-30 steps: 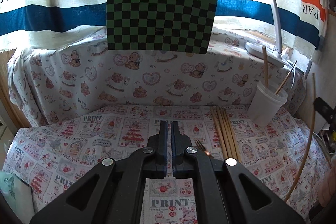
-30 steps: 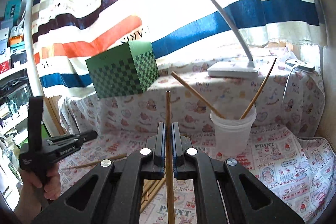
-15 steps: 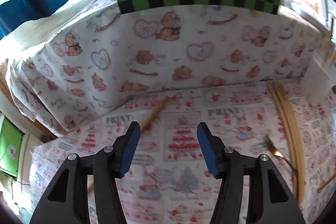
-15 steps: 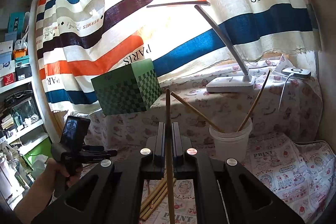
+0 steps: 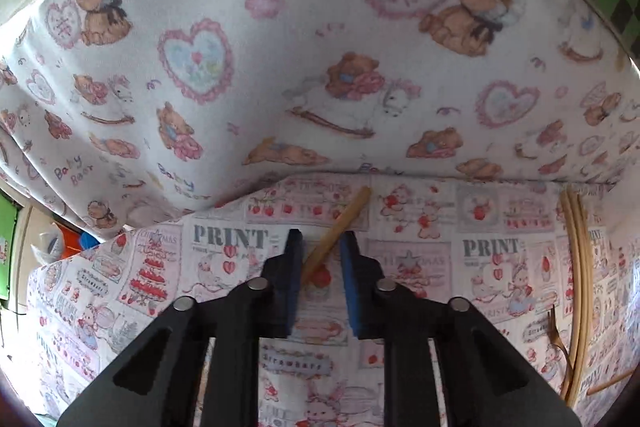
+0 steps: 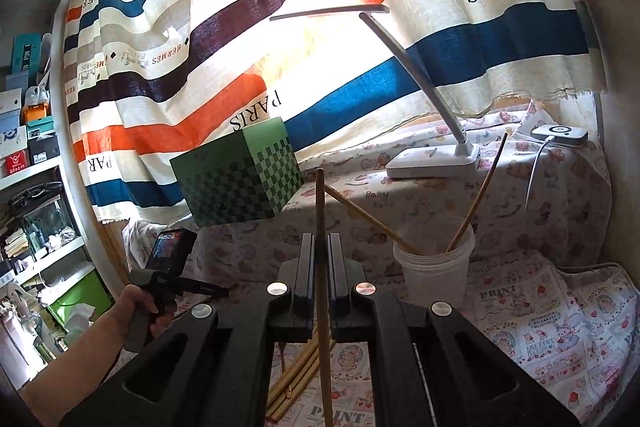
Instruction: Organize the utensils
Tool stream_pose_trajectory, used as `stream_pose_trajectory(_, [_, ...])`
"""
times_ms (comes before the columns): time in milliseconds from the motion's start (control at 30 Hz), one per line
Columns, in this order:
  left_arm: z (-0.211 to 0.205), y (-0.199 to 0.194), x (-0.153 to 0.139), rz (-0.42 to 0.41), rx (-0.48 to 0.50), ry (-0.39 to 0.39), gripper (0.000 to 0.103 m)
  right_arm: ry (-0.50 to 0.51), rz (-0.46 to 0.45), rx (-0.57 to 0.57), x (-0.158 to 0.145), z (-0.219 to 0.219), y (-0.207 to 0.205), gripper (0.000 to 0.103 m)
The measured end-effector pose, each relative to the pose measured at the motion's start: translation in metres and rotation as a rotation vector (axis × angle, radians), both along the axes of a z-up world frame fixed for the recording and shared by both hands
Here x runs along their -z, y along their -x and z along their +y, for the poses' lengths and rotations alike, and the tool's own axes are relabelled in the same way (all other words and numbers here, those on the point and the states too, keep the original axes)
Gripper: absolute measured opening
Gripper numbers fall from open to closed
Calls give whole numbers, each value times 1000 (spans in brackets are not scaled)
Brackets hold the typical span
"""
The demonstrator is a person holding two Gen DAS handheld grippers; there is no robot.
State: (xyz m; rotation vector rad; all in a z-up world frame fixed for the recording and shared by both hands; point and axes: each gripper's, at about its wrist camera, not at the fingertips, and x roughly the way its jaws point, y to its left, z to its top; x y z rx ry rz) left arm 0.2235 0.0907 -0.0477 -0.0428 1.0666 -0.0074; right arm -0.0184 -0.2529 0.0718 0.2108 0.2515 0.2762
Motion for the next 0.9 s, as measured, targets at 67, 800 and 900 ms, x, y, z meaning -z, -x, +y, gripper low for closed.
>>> stream_pose_trajectory(67, [-8,4,-3,-4,17,-13,7,0,2,2,0,0,0,6])
stream_pose_trajectory(800, [-117,153,-201,-634,243,320,6,54,-150,95,-91,-4,16,6])
stream_pose_trajectory(900, [-142,148,-223,-702,263,335,6,44,-197,151,-102,-13,5,6])
